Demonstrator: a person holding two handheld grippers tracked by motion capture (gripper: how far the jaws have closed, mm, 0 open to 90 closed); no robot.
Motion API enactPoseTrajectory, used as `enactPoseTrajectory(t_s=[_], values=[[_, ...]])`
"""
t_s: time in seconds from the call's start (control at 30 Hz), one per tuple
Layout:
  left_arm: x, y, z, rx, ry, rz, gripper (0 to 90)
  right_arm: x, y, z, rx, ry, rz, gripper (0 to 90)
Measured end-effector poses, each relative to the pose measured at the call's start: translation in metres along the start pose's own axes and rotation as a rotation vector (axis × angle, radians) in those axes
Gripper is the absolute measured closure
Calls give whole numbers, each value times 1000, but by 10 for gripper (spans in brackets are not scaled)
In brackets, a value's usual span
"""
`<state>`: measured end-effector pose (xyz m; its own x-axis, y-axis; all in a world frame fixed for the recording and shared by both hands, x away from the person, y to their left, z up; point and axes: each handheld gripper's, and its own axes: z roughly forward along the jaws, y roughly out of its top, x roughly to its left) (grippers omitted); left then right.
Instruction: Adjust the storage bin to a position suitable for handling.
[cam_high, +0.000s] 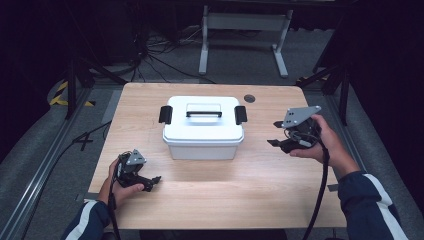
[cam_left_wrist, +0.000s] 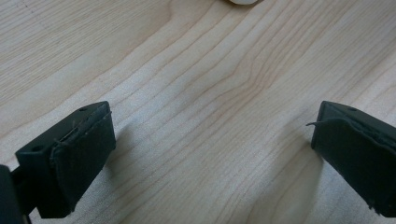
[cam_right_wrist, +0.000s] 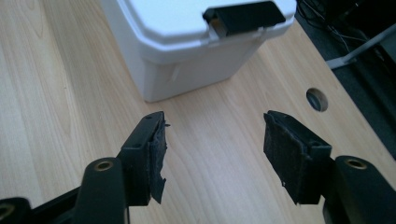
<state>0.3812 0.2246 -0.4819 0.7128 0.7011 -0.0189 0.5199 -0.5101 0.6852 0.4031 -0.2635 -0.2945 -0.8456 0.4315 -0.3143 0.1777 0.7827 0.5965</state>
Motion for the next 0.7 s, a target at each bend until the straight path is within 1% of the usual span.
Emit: enactPoseTrajectory(t_s=[0.03, 0.13, 0.17, 0.23, 0.33, 0.4, 0.47, 0.5, 0.57, 0.7], values=[[0, 0, 0, -6, 2, -2, 2, -1, 7, 1, 1, 4, -13, 406], [0, 0, 0, -2, 0, -1, 2, -3, 21, 4, 4, 3, -50, 418], [0, 0, 0, -3, 2, -1, 2, -4, 25, 5, 8, 10, -50, 420], [0, 0, 0, 0, 0, 0, 2, -5, 37, 8, 14, 14, -73, 423], [0, 0, 0, -3, 2, 0, 2, -6, 49, 10, 11, 28, -84, 432], [0, 0, 0, -4, 2, 0, 2, -7, 57, 14, 12, 25, -94, 437], [0, 0, 0, 1, 0, 1, 2, -9, 65, 17, 12, 19, -92, 442], [0, 0, 0, -5, 2, -1, 2, -9, 68, 20, 11, 23, -92, 445], [0, 0, 0, -5, 2, -1, 2, -10, 76, 25, 20, 22, -111, 446], [0, 0, 0, -5, 2, -1, 2, -9, 90, 33, 34, 25, -128, 448]])
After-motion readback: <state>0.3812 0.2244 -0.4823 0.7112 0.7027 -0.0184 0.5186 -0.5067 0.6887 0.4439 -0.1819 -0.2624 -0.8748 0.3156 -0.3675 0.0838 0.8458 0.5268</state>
